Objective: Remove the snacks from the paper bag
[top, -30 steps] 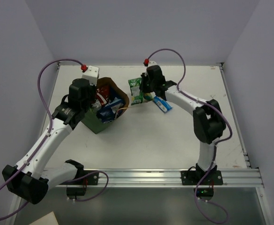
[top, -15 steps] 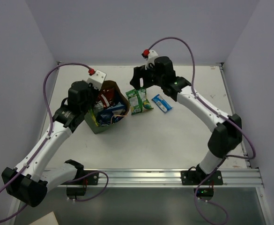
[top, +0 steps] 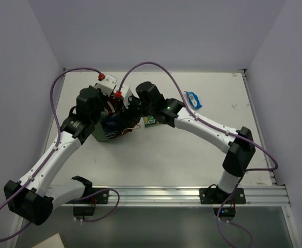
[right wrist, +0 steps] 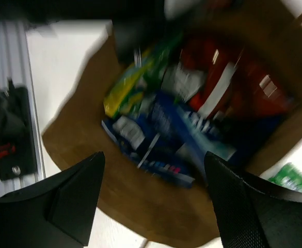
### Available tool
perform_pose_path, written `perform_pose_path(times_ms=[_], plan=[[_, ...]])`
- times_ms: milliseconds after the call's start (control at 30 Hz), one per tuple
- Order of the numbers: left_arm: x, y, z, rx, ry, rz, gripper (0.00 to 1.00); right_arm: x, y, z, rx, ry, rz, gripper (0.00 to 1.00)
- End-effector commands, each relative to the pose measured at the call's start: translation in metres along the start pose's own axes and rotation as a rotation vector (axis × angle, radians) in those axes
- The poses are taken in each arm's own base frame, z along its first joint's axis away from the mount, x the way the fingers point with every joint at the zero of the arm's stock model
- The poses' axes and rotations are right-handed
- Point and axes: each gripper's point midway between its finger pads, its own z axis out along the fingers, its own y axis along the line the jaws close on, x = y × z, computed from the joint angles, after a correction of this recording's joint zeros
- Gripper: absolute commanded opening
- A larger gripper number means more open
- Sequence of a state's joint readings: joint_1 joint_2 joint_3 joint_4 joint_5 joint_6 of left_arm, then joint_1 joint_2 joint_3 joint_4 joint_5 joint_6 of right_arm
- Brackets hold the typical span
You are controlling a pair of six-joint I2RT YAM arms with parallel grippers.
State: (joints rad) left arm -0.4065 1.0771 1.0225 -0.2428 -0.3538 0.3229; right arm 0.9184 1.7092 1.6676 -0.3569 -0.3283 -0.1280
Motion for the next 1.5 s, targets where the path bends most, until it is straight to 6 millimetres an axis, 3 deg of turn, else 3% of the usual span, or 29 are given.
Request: perform_pose_path(times_ms=[0,167,267,367,467,633,800,1067,1167,1267,1300,1333,1367,1467], plan=[[-0.057,0.046,-0.009,-0.186,-0.172,-0.06,0.0,0.052,0.0,0.016,-0.01,0.124,-0.008,0.8],[-0.049,0.025,-0.011,-0.09,-0.191,-0.091,0.0,0.085,-0.018,0.041,0.065,0.178,0.031,0.8],[-0.034,0.008,-0.015,-0.018,-0.176,-0.13,0.0,0.089,-0.025,0.051,0.095,0.18,0.058,0.81],[-0.022,-0.006,-0.019,0.038,-0.162,-0.172,0.0,0.086,-0.03,0.055,0.143,0.166,0.121,0.81],[-0.01,-0.013,-0.019,0.059,-0.13,-0.177,0.0,0.07,-0.036,0.053,0.18,0.088,0.136,0.81],[-0.009,-0.015,-0.018,0.073,-0.116,-0.175,0.0,0.046,-0.038,0.06,0.129,0.011,-0.061,0.81],[-0.015,-0.014,-0.018,0.078,-0.12,-0.176,0.0,0.058,-0.05,0.076,0.118,0.043,-0.289,0.81],[-0.024,-0.012,-0.018,0.084,-0.128,-0.173,0.0,0.097,-0.063,0.106,0.104,0.122,-0.405,0.78],[-0.024,-0.011,-0.019,0.08,-0.129,-0.172,0.0,0.106,-0.068,0.114,0.119,0.132,-0.409,0.68],[-0.021,-0.01,-0.019,0.072,-0.118,-0.164,0.0,0.103,-0.069,0.113,0.126,0.126,-0.41,0.42],[-0.019,-0.01,-0.019,0.069,-0.113,-0.163,0.0,0.094,-0.068,0.107,0.128,0.112,-0.411,0.28],[-0.016,-0.01,-0.018,0.065,-0.106,-0.161,0.0,0.09,-0.065,0.102,0.122,0.111,-0.407,0.21],[-0.015,-0.009,-0.018,0.057,-0.103,-0.16,0.0,0.073,-0.058,0.092,0.108,0.072,-0.408,0.07],[-0.008,-0.01,-0.015,0.043,-0.087,-0.16,0.0,0.05,-0.041,0.072,0.056,0.02,-0.401,0.0]])
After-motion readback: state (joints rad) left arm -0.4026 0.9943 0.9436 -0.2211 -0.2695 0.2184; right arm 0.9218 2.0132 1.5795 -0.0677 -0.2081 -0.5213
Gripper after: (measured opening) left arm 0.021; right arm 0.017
